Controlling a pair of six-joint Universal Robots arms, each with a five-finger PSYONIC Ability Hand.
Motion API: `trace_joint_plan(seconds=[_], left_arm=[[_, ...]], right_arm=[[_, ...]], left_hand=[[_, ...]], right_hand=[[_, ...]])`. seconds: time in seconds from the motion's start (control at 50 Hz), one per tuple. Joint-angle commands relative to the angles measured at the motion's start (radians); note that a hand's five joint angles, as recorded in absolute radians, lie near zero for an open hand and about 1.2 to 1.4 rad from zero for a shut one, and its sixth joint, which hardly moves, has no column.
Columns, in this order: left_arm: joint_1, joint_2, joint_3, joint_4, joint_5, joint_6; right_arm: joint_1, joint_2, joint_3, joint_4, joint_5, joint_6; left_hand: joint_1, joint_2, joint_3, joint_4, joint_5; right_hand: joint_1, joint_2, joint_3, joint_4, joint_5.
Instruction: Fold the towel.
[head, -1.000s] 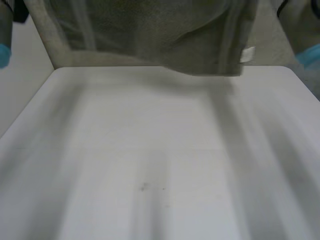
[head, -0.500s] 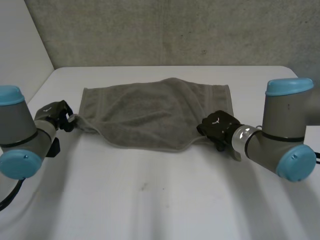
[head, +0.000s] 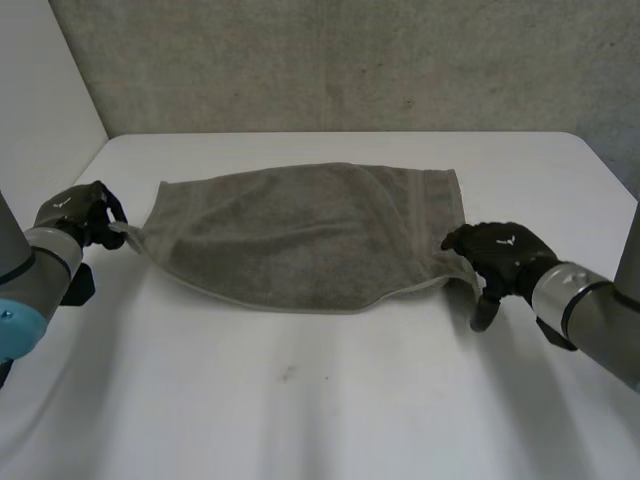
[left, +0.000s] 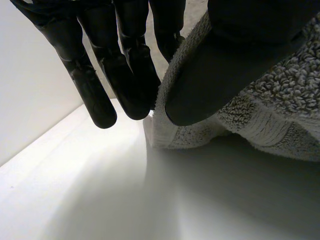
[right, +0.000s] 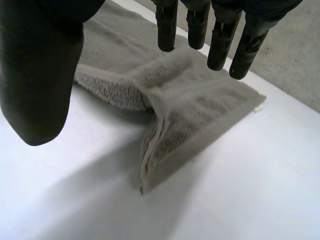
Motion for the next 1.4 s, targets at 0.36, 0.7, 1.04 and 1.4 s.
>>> trace_joint_plan(seconds=[0.36, 0.7, 1.04, 1.4], left_arm=[[0.035, 0.016, -0.003, -0.007, 0.027, 0.000], [0.043, 0.066, -0.009, -0.079, 0.027, 0.006], [0.052, 0.466, -0.333, -0.335, 0.053, 0.157], [0.015, -0.039, 0.043, -0.269, 0.073, 0.143]], right_arm=[[-0.013, 0.216, -0.050, -0.237, 0.028, 0.314], [-0.054, -0.012, -0.081, -0.208, 0.009, 0.255], [-0.291, -0.318, -0.126, 0.692, -0.117, -0.623], [-0.117, 0.291, -0.632, 0.651, -0.023, -0.592]], left_hand=[[0.211, 0.179, 0.179, 0.178, 0.196], [0.211, 0.179, 0.179, 0.178, 0.196], [0.211, 0.179, 0.179, 0.178, 0.196], [0.211, 0.179, 0.179, 0.178, 0.196]], right_hand=[[0.345, 0.352, 0.348, 0.331, 0.357], [1.148, 1.155, 1.151, 1.134, 1.160], [1.148, 1.155, 1.151, 1.134, 1.160], [1.148, 1.155, 1.151, 1.134, 1.160]])
